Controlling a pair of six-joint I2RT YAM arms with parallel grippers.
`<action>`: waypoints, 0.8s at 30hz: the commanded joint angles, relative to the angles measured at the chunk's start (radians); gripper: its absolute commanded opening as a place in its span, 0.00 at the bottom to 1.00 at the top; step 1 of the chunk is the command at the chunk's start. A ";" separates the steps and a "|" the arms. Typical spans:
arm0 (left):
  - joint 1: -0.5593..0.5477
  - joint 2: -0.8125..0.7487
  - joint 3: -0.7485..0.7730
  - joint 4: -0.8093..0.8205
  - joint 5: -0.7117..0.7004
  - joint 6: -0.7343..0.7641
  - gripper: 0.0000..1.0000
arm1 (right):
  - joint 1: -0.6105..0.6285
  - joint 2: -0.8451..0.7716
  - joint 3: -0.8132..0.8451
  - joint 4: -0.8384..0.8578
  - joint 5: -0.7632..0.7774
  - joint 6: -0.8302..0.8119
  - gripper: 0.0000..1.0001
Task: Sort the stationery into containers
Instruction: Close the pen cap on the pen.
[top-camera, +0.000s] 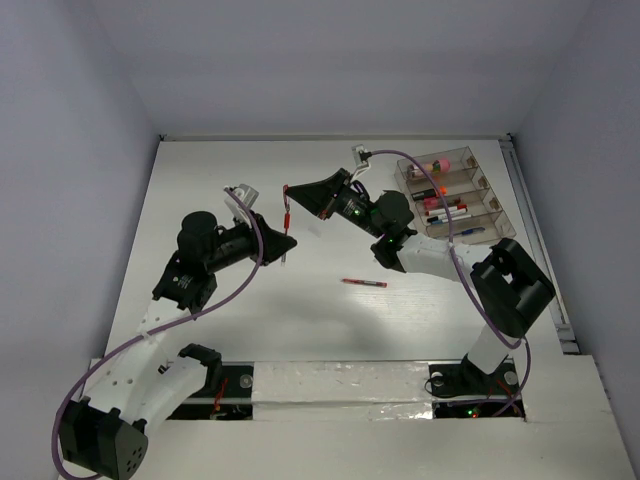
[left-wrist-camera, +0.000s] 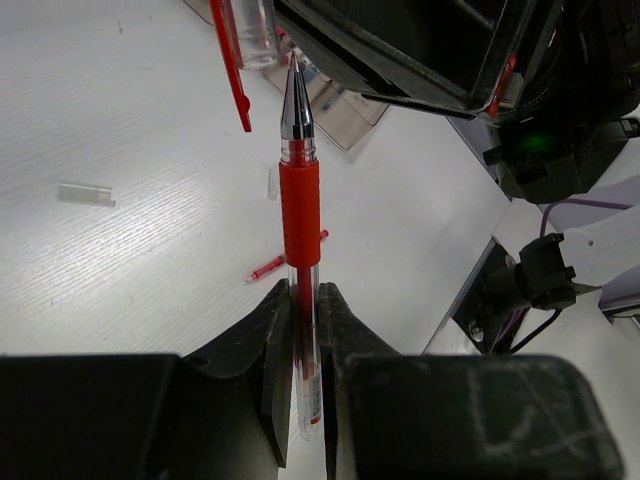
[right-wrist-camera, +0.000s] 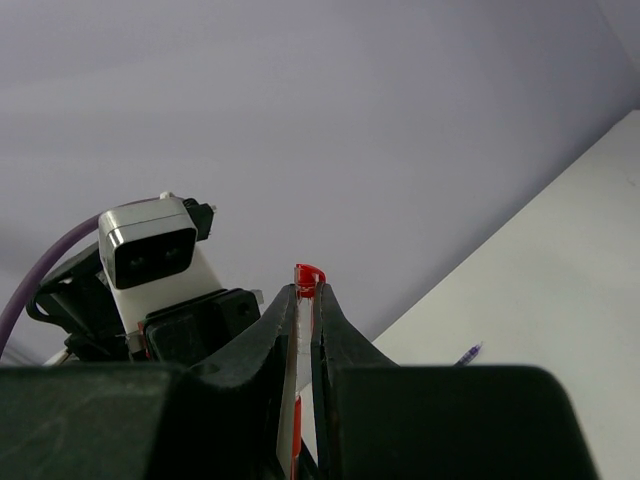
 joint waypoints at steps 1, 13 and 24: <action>0.013 -0.021 0.005 0.063 0.007 -0.011 0.00 | 0.005 -0.031 0.008 0.061 0.004 -0.022 0.00; 0.013 -0.006 0.004 0.061 0.027 -0.009 0.00 | 0.005 -0.044 0.019 0.067 0.010 -0.048 0.00; 0.013 0.000 0.002 0.057 0.033 -0.008 0.00 | 0.005 -0.040 0.042 0.064 0.022 -0.056 0.00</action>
